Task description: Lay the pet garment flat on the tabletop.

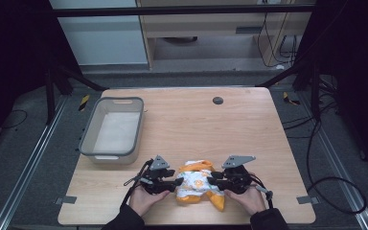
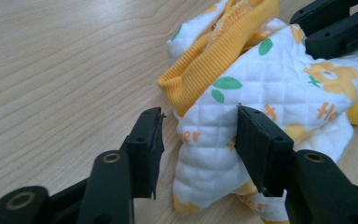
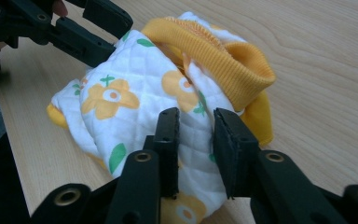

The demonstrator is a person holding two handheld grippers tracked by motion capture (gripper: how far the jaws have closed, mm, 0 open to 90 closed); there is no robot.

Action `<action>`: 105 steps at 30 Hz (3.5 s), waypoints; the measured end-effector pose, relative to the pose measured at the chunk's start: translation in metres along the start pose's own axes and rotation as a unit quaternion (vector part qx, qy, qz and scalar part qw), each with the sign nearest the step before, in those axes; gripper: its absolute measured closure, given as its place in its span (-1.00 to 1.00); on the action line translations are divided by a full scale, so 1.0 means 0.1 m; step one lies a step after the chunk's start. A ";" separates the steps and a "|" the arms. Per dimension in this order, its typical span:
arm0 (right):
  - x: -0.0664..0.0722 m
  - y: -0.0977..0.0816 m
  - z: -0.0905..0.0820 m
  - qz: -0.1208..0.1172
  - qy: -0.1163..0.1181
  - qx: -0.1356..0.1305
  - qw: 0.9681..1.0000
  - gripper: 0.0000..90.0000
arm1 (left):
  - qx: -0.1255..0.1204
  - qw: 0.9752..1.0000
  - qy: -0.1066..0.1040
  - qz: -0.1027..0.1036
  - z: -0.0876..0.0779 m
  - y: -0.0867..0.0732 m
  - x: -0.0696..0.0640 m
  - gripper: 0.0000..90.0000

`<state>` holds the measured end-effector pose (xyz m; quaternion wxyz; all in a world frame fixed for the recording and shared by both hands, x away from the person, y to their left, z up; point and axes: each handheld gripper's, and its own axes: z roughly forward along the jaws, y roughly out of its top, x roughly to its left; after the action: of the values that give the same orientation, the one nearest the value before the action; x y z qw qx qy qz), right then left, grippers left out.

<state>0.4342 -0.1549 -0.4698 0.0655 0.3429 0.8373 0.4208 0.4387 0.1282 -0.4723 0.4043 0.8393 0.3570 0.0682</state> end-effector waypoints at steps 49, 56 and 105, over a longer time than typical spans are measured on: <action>0.09 0.21 -0.28 0.002 -0.012 -0.107 0.994 0.99 | -0.097 0.995 0.021 0.032 -0.46 0.23 -0.20 0.91; 0.08 0.30 -0.33 0.007 -0.021 -0.132 0.991 0.99 | -0.124 0.990 0.040 0.046 -0.53 0.30 -0.25 0.92; -0.66 1.03 0.16 0.048 -0.184 -0.214 0.958 0.75 | -0.189 0.970 0.153 -0.023 -0.07 1.18 0.42 0.46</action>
<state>0.5440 -0.1432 -0.4144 0.2702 0.4325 0.6835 0.5223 0.5311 0.1111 -0.3894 0.4971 0.7189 0.4148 0.2529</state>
